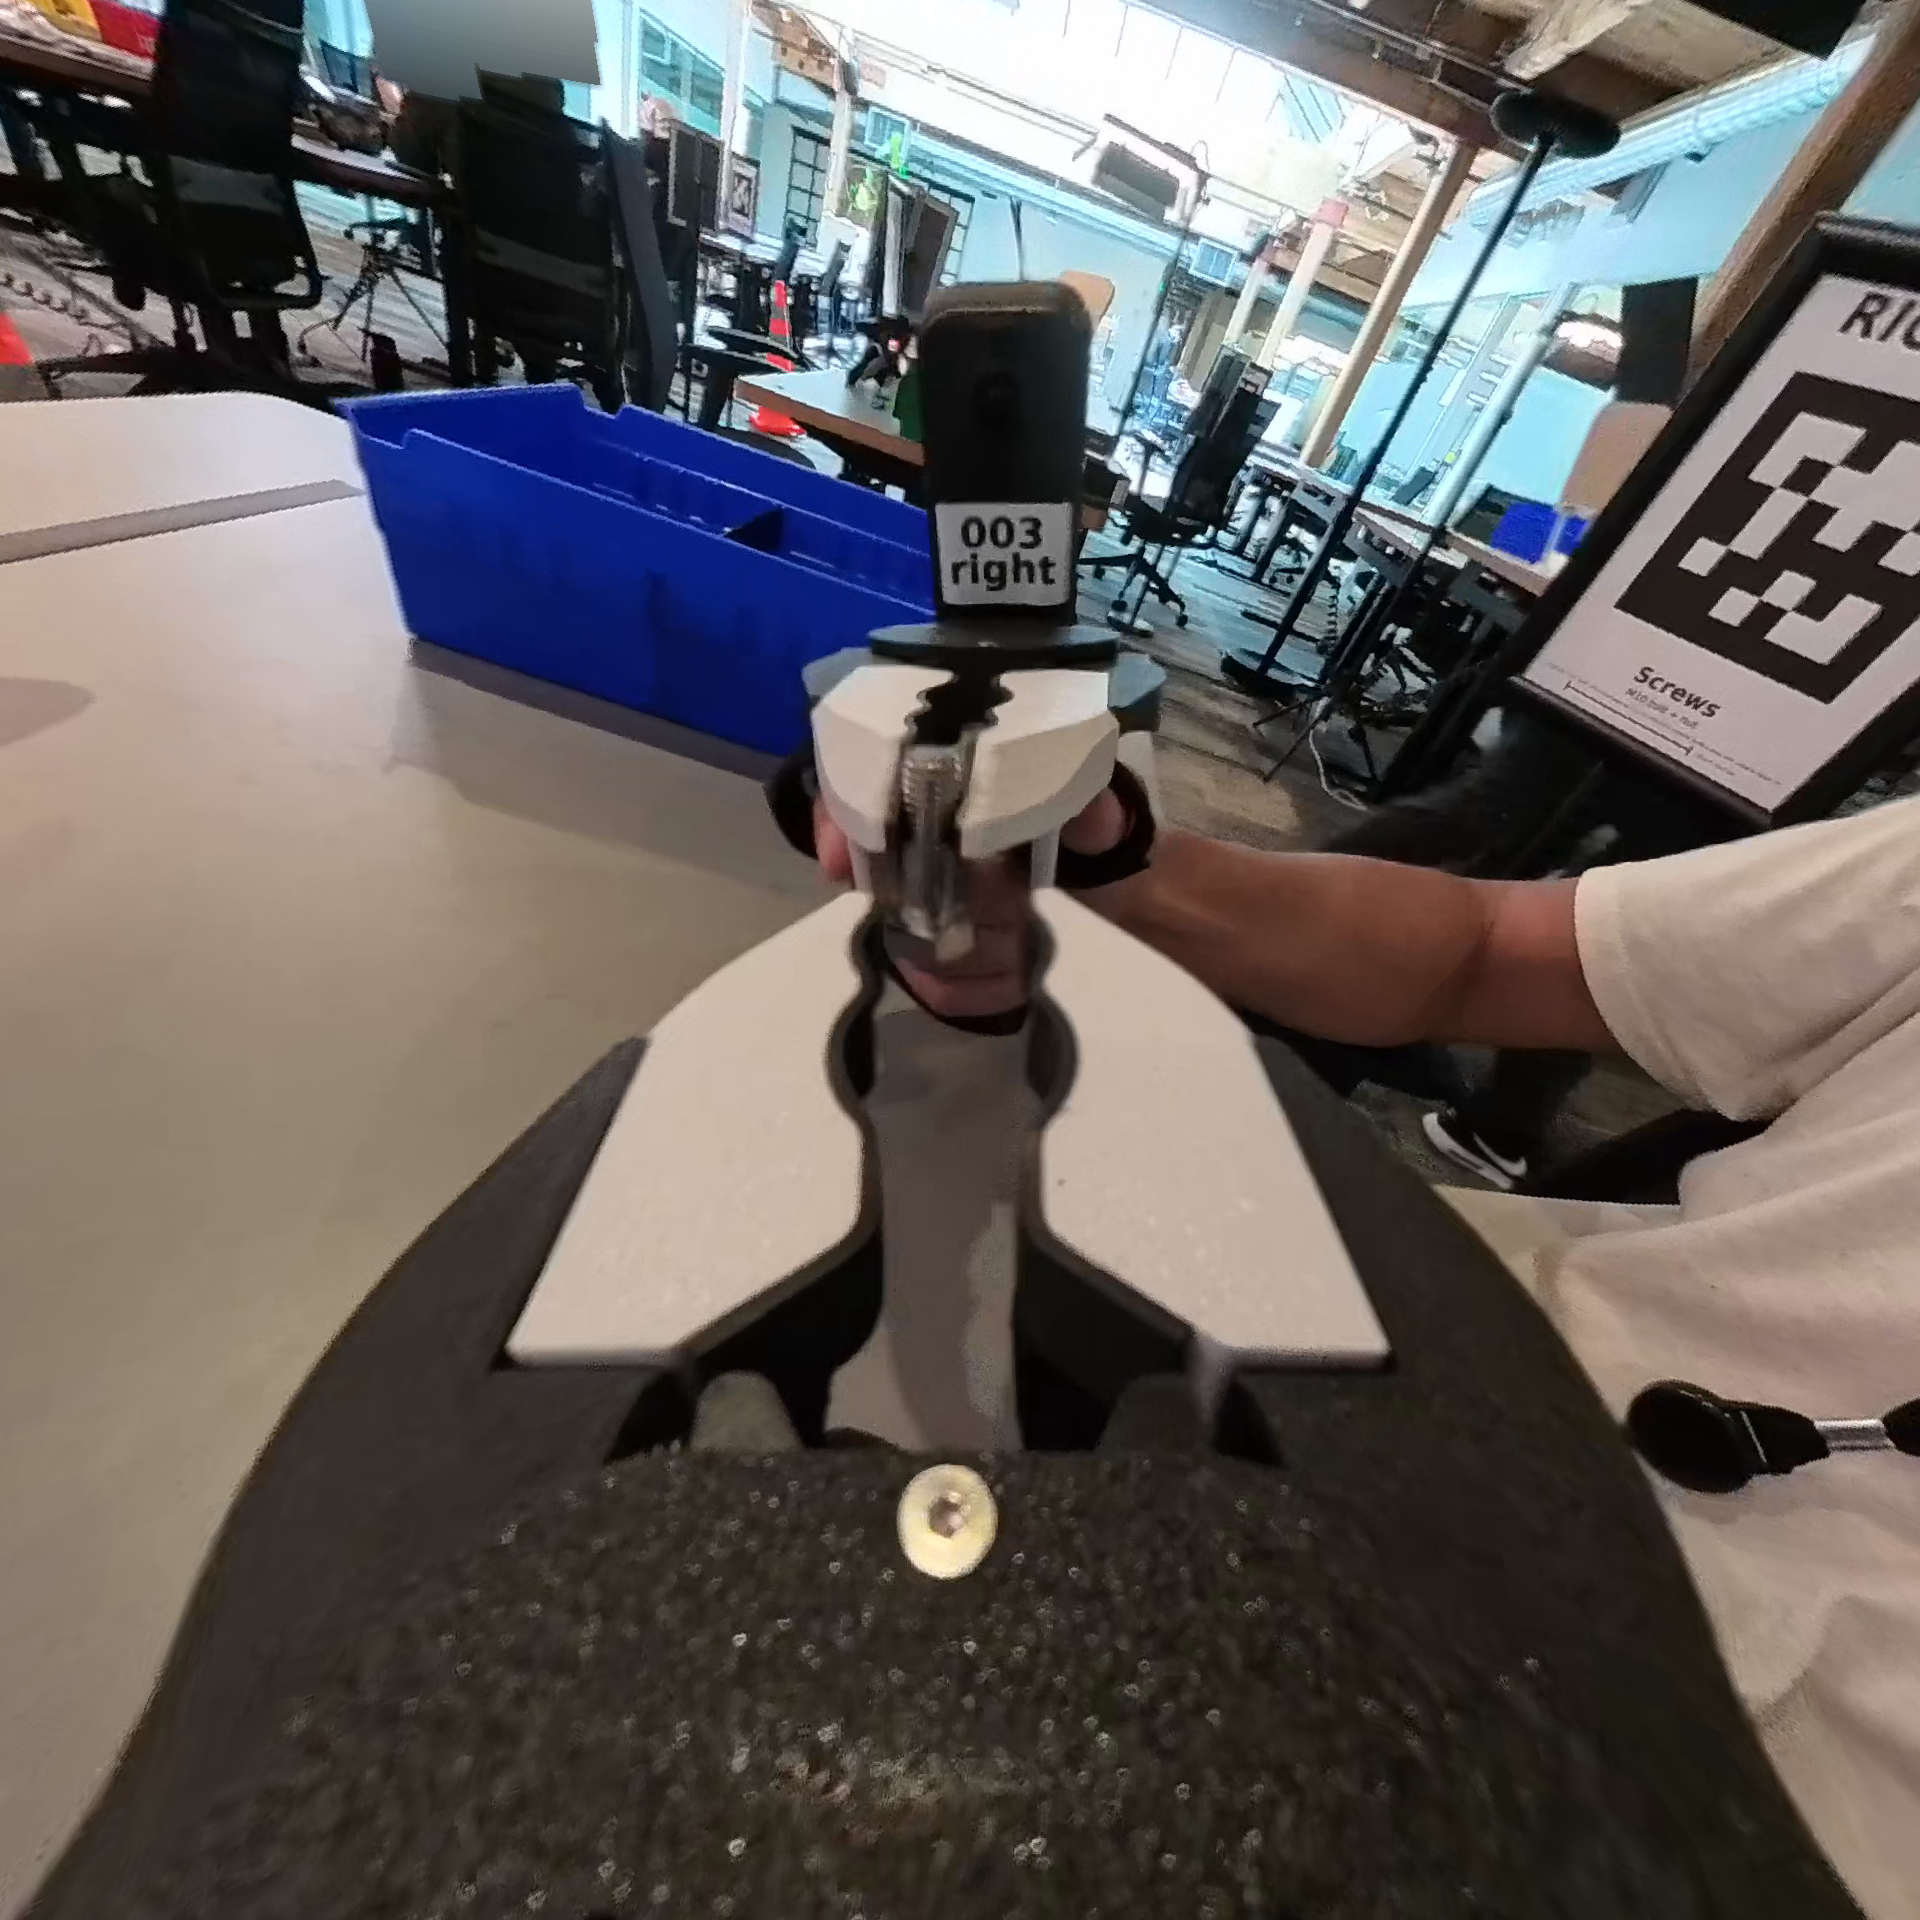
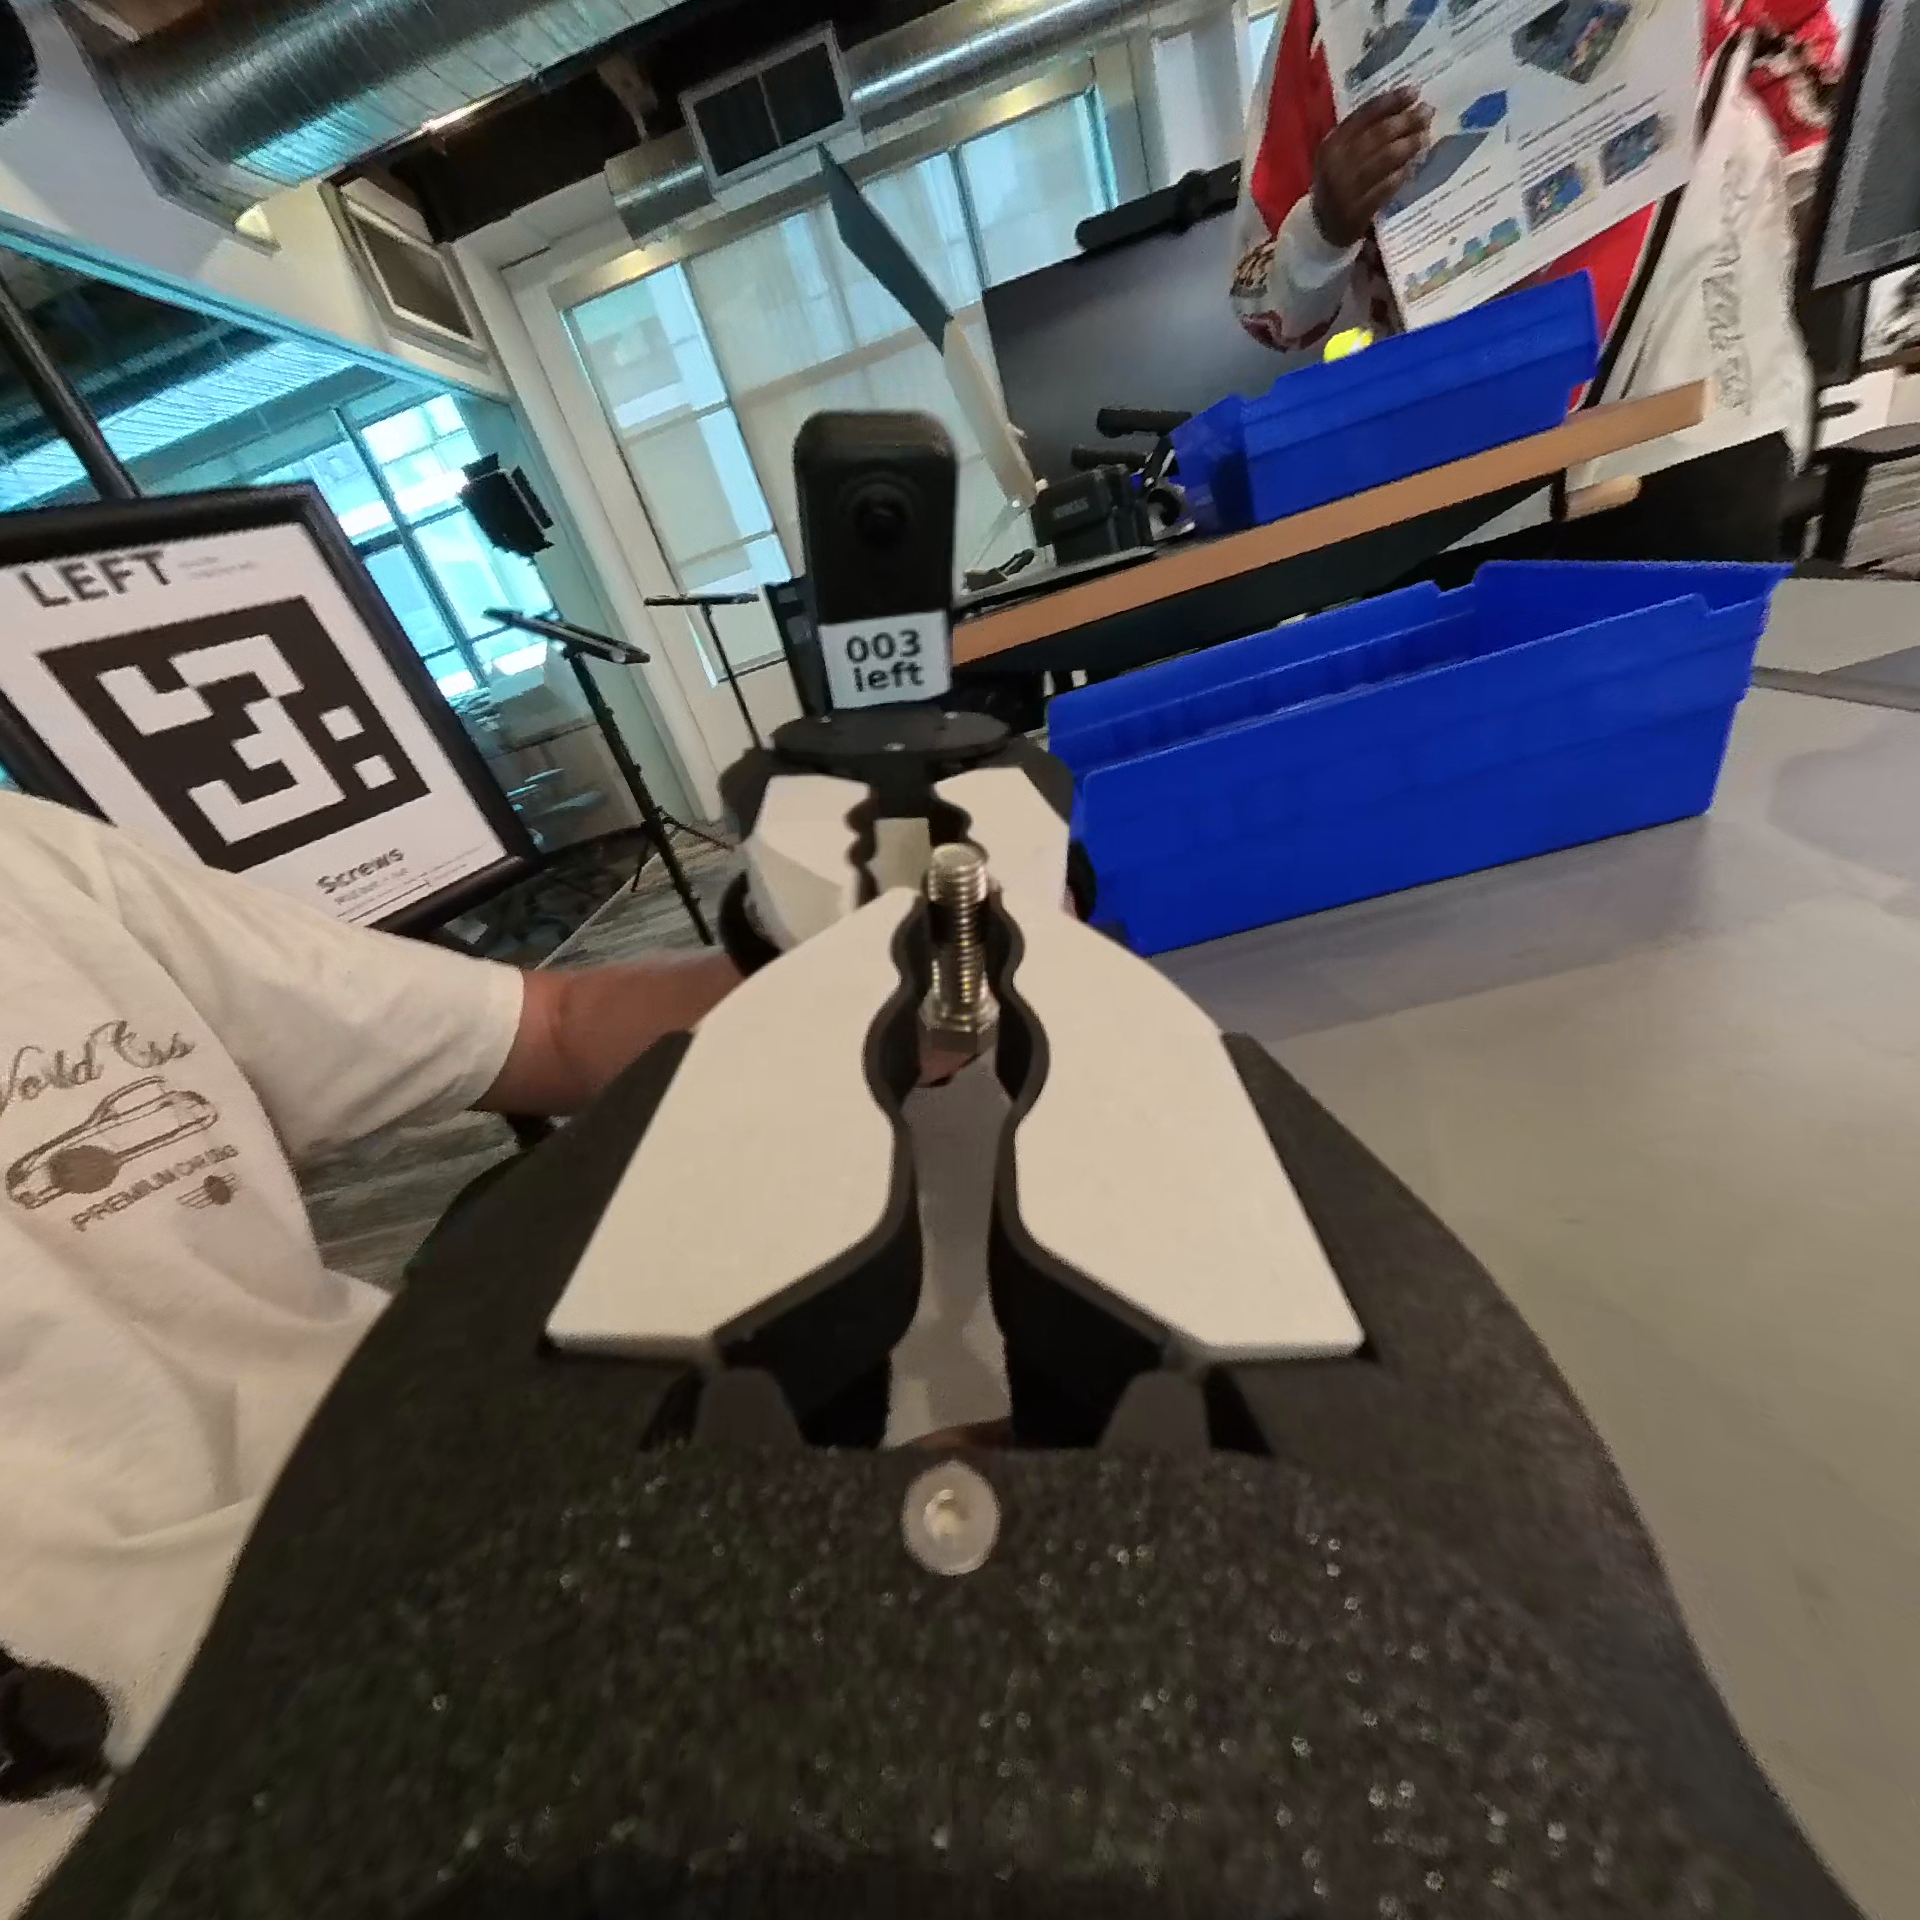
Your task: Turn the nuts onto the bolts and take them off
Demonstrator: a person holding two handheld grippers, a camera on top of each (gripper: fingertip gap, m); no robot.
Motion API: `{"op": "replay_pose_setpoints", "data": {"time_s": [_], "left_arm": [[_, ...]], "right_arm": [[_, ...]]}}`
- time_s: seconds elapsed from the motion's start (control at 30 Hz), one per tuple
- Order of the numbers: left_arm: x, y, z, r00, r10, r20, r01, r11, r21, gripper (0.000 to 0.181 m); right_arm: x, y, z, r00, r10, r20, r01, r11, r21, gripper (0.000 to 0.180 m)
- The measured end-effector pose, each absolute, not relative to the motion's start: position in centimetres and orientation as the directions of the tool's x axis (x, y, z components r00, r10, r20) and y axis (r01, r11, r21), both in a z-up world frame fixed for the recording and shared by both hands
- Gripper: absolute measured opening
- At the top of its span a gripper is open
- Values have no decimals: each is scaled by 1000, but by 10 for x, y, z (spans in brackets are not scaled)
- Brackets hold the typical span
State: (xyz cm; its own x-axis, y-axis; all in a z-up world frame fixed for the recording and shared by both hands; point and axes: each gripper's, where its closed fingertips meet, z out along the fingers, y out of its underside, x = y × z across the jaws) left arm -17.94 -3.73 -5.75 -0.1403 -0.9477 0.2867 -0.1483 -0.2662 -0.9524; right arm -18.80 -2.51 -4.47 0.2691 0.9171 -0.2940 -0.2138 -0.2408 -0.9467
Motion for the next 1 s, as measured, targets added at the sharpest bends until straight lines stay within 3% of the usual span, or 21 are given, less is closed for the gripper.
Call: {"op": "replay_pose_setpoints", "data": {"time_s": [0.07, 0.13, 0.23, 0.27, 0.57, 0.63, 0.7, 0.77, 0.83, 0.93, 1.0], "left_arm": [[-185, -21, -60, 12, -968, 249, -155, -248, -956, 47], [-198, 2, -62, 240, -962, 132, -155, -172, -973, 50], [-242, 55, -70, 696, -718, -4, -154, -145, -977, 53], [-252, 63, -74, 759, -650, -38, -163, -134, -977, 53], [-253, 74, -93, 772, -636, -5, -161, -187, -969, 54], [-254, 73, -91, 763, -646, 14, -149, -197, -969, 54], [-255, 72, -87, 753, -658, 32, -133, -199, -971, 54], [-255, 70, -82, 740, -671, 46, -122, -201, -972, 54], [-253, 67, -78, 724, -687, 63, -112, -207, -972, 54], [-248, 62, -76, 706, -706, 54, -124, -198, -972, 54], [-245, 60, -77, 703, -711, 27, -144, -179, -973, 54]], "right_arm": [[-179, -17, -40, 314, 898, -309, -252, -235, -939, 9], [-167, -3, -43, 415, 857, -307, -261, -211, -942, 9], [-148, 18, -52, 595, 750, -288, -249, -169, -954, 9], [-144, 22, -56, 640, 719, -272, -229, -160, -960, 10], [-133, 27, -62, 762, 623, -178, -127, -125, -984, 9], [-114, 25, -29, 816, 574, -73, -40, -70, -997, 10], [-65, 24, 24, 884, 446, 142, 178, -40, -983, 9], [10, 34, 68, 932, 302, 201, 252, -139, -958, 9], [73, 53, 71, 946, 290, 143, 248, -368, -896, 9], [162, 80, 13, 970, 232, 78, 227, -731, -643, 10], [189, 92, -31, 975, 219, -40, 168, -842, -513, 10]]}}
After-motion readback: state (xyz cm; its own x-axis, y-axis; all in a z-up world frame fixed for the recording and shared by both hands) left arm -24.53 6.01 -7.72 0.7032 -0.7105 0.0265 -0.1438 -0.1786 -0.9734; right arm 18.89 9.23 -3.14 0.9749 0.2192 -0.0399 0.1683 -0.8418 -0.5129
